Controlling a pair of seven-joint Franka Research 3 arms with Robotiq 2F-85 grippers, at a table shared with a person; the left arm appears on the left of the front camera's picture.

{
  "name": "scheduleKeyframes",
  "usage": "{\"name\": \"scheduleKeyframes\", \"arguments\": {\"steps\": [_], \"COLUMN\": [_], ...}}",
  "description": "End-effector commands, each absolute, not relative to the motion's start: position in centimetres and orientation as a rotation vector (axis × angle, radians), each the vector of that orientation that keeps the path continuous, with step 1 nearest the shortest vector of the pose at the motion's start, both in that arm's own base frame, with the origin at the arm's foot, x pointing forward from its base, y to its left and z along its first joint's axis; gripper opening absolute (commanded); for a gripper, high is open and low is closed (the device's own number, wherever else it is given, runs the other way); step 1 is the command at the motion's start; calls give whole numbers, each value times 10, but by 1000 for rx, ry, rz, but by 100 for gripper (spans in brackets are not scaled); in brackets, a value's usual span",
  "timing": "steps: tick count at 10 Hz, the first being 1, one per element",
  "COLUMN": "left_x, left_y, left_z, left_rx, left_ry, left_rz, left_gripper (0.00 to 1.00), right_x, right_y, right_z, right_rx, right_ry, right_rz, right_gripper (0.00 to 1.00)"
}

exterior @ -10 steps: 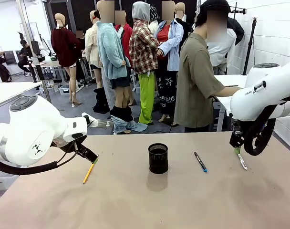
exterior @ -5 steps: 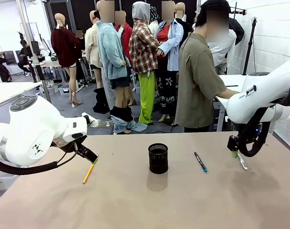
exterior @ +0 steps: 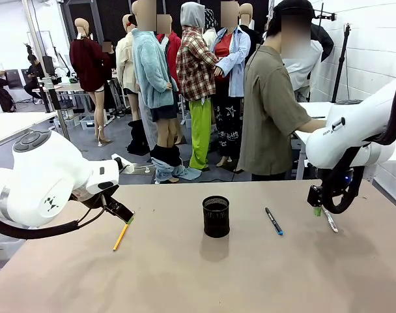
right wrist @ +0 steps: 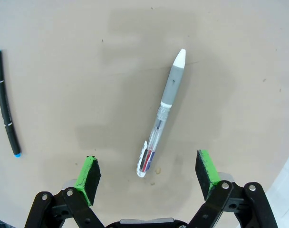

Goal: Place the pens into the pen holder.
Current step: Pick up a writing instrument from the table and place it into the Pen holder.

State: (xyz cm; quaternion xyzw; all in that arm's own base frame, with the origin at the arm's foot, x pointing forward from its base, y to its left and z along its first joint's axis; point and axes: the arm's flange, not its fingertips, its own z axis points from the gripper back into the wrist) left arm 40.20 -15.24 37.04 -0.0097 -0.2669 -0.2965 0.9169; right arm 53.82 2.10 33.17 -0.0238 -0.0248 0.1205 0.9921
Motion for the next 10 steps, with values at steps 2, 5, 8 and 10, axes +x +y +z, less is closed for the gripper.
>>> {"name": "scheduleKeyframes", "arguments": {"steps": [2, 5, 8, 10], "left_x": [402, 402, 402, 402], "left_y": [-151, -151, -151, -151], "left_z": [371, 371, 371, 371], "left_rx": [-21, -21, -21, -21], "left_ry": [-551, -551, -551, -551], "left_rz": [-606, -606, -606, -606], "left_gripper": [100, 100, 100, 100], "right_x": [560, 569, 571, 572], "right_y": [24, 19, 13, 10], "right_z": [320, 306, 303, 299], "right_rx": [-38, -21, -3, 3], "right_ry": [14, 54, 60, 75], "right_rz": [221, 209, 209, 208], "right_gripper": [100, 100, 84, 44]}}
